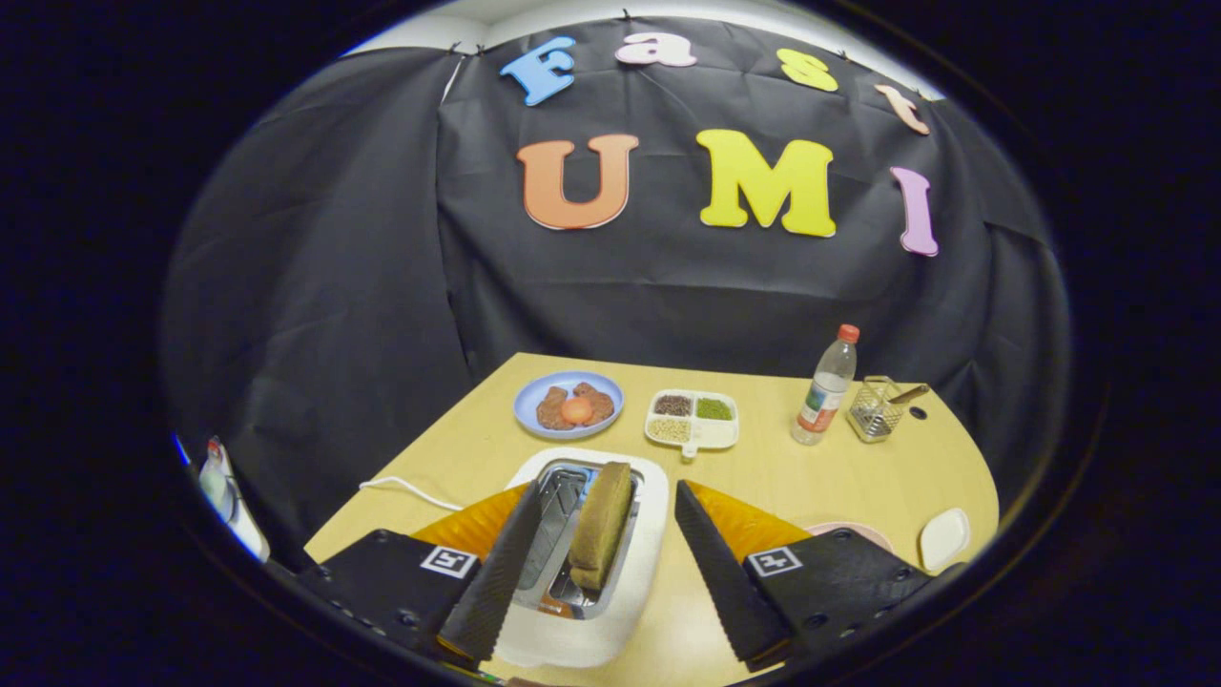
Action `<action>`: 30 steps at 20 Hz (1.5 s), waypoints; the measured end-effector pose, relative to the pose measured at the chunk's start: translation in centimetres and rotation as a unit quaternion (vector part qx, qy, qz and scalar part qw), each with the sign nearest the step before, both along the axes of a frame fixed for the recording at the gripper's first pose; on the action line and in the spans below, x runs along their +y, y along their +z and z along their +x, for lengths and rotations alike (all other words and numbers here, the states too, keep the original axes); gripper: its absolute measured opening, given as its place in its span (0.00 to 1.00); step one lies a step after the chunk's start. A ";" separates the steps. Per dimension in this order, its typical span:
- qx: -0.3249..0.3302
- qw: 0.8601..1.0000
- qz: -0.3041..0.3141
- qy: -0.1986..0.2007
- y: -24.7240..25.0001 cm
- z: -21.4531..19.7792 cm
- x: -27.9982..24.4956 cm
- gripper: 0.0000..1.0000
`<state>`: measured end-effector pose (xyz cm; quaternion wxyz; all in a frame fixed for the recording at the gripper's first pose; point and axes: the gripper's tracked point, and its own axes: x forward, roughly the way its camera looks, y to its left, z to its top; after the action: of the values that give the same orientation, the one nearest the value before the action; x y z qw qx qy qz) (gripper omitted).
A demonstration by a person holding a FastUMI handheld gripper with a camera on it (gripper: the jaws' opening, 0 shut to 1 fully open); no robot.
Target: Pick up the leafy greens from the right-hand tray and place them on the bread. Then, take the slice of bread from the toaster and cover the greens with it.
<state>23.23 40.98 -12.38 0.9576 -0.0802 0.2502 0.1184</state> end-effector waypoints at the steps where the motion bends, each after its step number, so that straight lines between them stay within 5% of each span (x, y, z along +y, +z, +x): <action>1: 0.004 1.000 -0.004 -0.006 -0.3 0.2 0.0 0.83; 4: 0.022 1.000 -0.018 -0.012 -1.2 0.3 0.6 0.53; 12: 0.075 0.996 -0.022 -0.038 -1.8 0.2 1.0 0.16; 15: 0.083 0.995 -0.021 -0.043 -1.4 -0.1 1.0 0.15; 16: 0.083 0.996 -0.014 -0.042 -0.8 -0.3 1.0 0.08; 30: 0.018 0.998 0.042 -0.037 11.1 -3.7 0.0 0.08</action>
<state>19.55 41.00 -1.32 0.9592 -0.0286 0.2651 0.0945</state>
